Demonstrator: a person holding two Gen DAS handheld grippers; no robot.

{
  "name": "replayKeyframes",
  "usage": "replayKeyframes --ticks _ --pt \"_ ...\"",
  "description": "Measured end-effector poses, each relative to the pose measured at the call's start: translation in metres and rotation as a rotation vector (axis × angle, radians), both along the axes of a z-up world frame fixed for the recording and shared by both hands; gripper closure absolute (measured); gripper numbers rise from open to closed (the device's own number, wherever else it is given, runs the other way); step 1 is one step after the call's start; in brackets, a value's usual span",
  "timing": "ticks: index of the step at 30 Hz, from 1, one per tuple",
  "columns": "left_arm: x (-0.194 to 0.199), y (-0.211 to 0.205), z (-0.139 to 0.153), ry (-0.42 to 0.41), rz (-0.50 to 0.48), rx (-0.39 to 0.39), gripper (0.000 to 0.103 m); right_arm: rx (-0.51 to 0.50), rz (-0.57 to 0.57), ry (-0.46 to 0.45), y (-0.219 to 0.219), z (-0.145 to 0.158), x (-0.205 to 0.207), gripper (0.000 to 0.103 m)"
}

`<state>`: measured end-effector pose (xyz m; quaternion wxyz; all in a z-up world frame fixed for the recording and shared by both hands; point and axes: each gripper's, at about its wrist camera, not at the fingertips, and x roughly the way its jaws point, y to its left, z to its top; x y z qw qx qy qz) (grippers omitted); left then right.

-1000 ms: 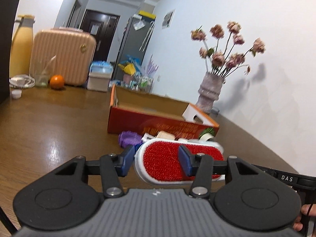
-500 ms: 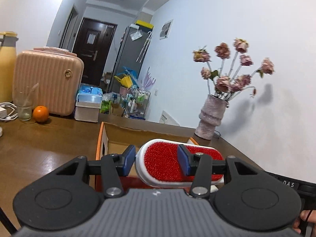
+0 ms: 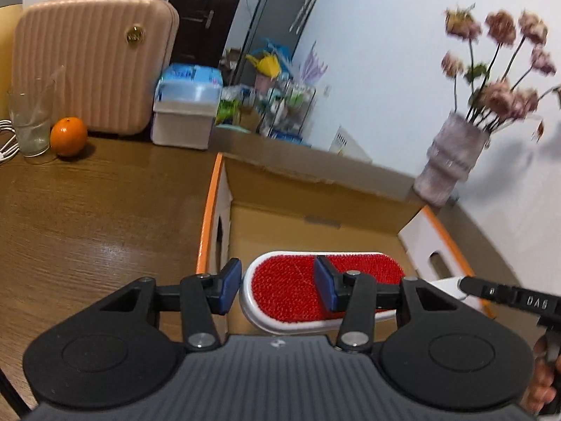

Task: Organize rigid objects
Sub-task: 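Lift the lint roller with the left tool and drop it into the box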

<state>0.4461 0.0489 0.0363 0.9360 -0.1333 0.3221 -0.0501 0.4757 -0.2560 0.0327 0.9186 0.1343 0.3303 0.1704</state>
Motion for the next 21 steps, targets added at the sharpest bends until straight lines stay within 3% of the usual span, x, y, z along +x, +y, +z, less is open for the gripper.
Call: replayKeyframes --ticks 2,3,9,11,13,14,18,21 --pt "0.002 -0.004 -0.006 0.019 -0.012 0.038 0.06 -0.006 0.025 0.02 0.003 -0.004 0.005 0.088" --pt "0.002 -0.005 -0.01 0.021 -0.048 0.031 0.067 -0.011 0.042 0.026 0.004 -0.005 0.007 0.088" --pt "0.0 -0.011 -0.021 0.03 -0.036 0.09 0.065 -0.043 0.072 0.056 0.011 -0.019 0.003 0.088" --pt "-0.003 -0.009 -0.018 0.031 -0.033 0.083 0.06 -0.036 0.061 0.055 0.009 -0.018 0.002 0.087" --pt "-0.01 -0.007 -0.01 0.008 -0.021 0.106 0.043 -0.043 0.051 0.04 0.006 -0.012 -0.001 0.086" --pt "-0.013 -0.007 -0.006 -0.006 -0.011 0.122 0.039 -0.054 0.046 0.026 0.005 -0.007 -0.003 0.084" --pt "-0.029 -0.007 0.014 -0.045 0.009 0.155 0.028 -0.097 0.035 -0.033 0.004 0.011 -0.016 0.08" --pt "-0.043 -0.009 0.026 -0.073 0.015 0.177 0.026 -0.14 0.043 -0.075 0.01 0.023 -0.031 0.075"
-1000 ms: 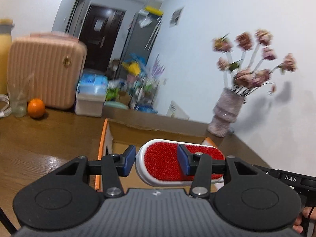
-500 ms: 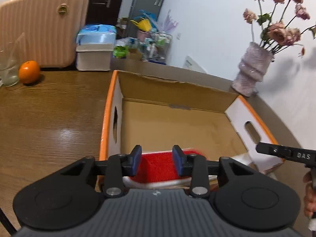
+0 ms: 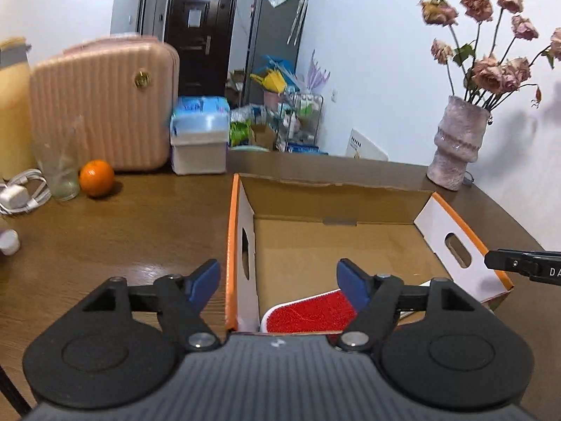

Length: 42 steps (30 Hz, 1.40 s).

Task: Organize rigid objects
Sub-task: 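Lift the lint roller with the left tool and drop it into the box, then grasp the purple cap with the left tool while the right tool grasps the blue cap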

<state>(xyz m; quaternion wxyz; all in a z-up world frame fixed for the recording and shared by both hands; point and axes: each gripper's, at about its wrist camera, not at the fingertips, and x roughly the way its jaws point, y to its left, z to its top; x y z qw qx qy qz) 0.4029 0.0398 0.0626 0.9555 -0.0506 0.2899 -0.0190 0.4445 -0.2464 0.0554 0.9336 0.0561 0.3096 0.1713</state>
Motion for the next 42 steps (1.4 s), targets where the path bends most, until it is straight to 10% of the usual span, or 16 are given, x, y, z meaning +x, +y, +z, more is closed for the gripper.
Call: replayKeyframes --ticks 11,16,27,42 --pt "-0.077 -0.018 0.026 -0.333 0.046 0.148 0.0 -0.098 -0.098 -0.424 0.008 0.043 -0.082 0.0" --pt "-0.098 -0.021 0.022 -0.379 0.056 0.129 0.0 -0.161 -0.151 -0.582 0.014 0.034 -0.114 0.0" --pt "-0.151 -0.022 0.016 -0.422 0.044 0.116 0.0 -0.091 -0.106 -0.545 0.013 0.024 -0.161 0.0" --pt "-0.315 -0.01 -0.019 -0.425 0.038 0.144 0.0 0.01 -0.123 -0.57 -0.004 -0.008 -0.307 0.0"
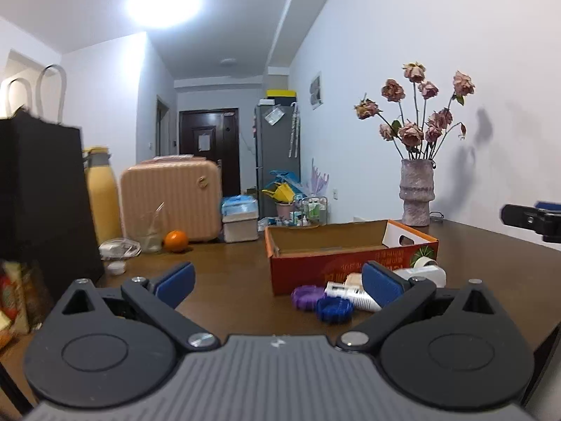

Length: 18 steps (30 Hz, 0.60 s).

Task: Organize rigid objects
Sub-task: 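Grasp the purple cap with the left tool while the right tool grasps the blue cap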

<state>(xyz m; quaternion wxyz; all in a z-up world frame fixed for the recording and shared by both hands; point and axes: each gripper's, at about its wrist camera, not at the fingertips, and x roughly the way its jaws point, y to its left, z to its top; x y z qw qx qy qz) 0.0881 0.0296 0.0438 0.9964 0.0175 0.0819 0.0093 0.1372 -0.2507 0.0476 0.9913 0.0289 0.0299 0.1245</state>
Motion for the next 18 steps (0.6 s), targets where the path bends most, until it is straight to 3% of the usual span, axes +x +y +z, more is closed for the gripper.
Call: replayKeyframes --ticks 6,12,18 --pt "-0.002 -0.001 -0.003 0.006 -0.011 -0.001 0.0 0.084 -0.059 0.046 -0.013 -0.019 -0.035 0.0" --pt "0.011 -0.004 -0.022 0.077 -0.028 -0.015 0.0 0.003 -0.074 0.063 -0.006 -0.026 -0.037 0.0" --pt "0.038 -0.005 -0.042 0.162 -0.034 -0.019 0.0 -0.044 -0.042 0.117 0.008 -0.037 -0.012 0.0"
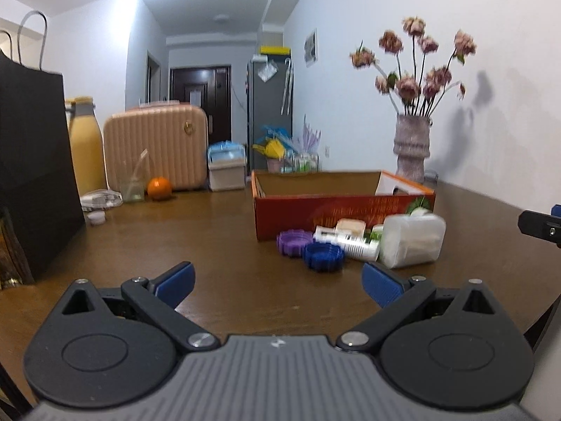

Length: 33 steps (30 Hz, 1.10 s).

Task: Organize rigid objects
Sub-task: 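Grasp the purple cap with the left tool while the right tool grasps the blue cap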

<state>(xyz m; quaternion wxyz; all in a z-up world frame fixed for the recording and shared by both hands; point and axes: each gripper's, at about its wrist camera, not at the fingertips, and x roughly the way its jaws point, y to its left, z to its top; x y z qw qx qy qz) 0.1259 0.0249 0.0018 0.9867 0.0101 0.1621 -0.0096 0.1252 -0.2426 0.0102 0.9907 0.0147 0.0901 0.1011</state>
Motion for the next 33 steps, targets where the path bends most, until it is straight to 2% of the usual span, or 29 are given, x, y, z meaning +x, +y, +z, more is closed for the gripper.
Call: replayKeyframes --ticks 6,13,15,18,20,23,27,28,29,33 --pt "0.031 0.005 -0.012 0.062 0.011 0.02 0.0 -0.001 0.075 0.113 0.02 -0.006 0.037 0.002" --pt "0.067 0.048 -0.01 0.057 0.091 0.099 0.0 -0.016 0.233 0.214 0.08 -0.008 0.088 0.009" --pt "0.077 0.064 -0.009 0.068 0.118 0.106 0.0 0.0 0.264 0.281 0.098 -0.01 0.104 0.013" --pt "0.091 0.083 -0.009 0.087 0.137 0.109 0.0 0.016 0.269 0.428 0.125 -0.022 0.138 0.027" --pt "0.101 0.09 -0.011 0.109 0.135 0.12 0.0 0.027 0.25 0.48 0.138 -0.029 0.158 0.029" --pt "0.112 0.096 -0.014 0.126 0.094 0.117 0.0 -0.011 0.215 0.492 0.157 -0.034 0.177 0.029" --pt "0.128 0.096 -0.016 0.143 0.052 0.115 0.0 -0.1 0.218 0.456 0.176 -0.039 0.185 0.033" --pt "0.132 0.094 -0.016 0.15 0.042 0.11 0.0 -0.116 0.218 0.453 0.177 -0.04 0.185 0.042" --pt "0.137 0.093 -0.016 0.163 0.025 0.097 0.0 -0.121 0.209 0.454 0.175 -0.042 0.186 0.051" --pt "0.16 0.082 -0.02 0.231 -0.049 0.021 0.0 -0.058 0.216 0.465 0.155 -0.038 0.185 0.052"
